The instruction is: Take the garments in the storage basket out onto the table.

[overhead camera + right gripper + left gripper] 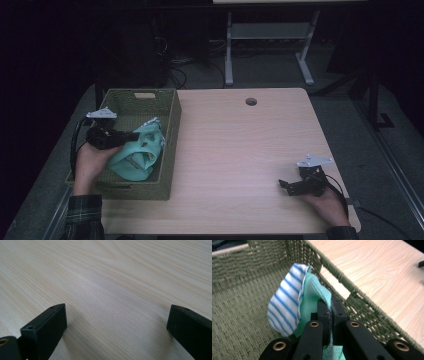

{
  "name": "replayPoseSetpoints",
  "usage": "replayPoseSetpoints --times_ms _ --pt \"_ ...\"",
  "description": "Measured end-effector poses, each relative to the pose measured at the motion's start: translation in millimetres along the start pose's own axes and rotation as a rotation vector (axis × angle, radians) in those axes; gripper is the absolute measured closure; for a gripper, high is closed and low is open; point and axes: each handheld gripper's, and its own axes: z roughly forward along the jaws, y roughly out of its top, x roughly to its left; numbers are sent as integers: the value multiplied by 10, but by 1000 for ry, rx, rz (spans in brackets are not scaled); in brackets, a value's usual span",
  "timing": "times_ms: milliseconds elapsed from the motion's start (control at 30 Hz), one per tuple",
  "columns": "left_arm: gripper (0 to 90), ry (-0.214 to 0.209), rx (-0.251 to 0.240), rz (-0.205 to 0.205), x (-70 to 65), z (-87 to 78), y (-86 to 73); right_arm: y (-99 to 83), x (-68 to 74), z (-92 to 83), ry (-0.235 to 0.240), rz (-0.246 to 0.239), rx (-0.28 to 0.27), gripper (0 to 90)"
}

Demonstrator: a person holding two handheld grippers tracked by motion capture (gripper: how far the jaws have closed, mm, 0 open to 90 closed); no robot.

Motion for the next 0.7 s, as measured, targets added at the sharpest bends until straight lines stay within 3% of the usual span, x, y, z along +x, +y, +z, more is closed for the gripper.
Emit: replayPoseSetpoints --times_ms 267,700 --pt "875 -31 -69 -7 -29 -131 132 0 0 0 0 -1 0 25" --pt "876 -64 -124 17 -115 -274 335 1 -2 -1 0 -3 1 25"
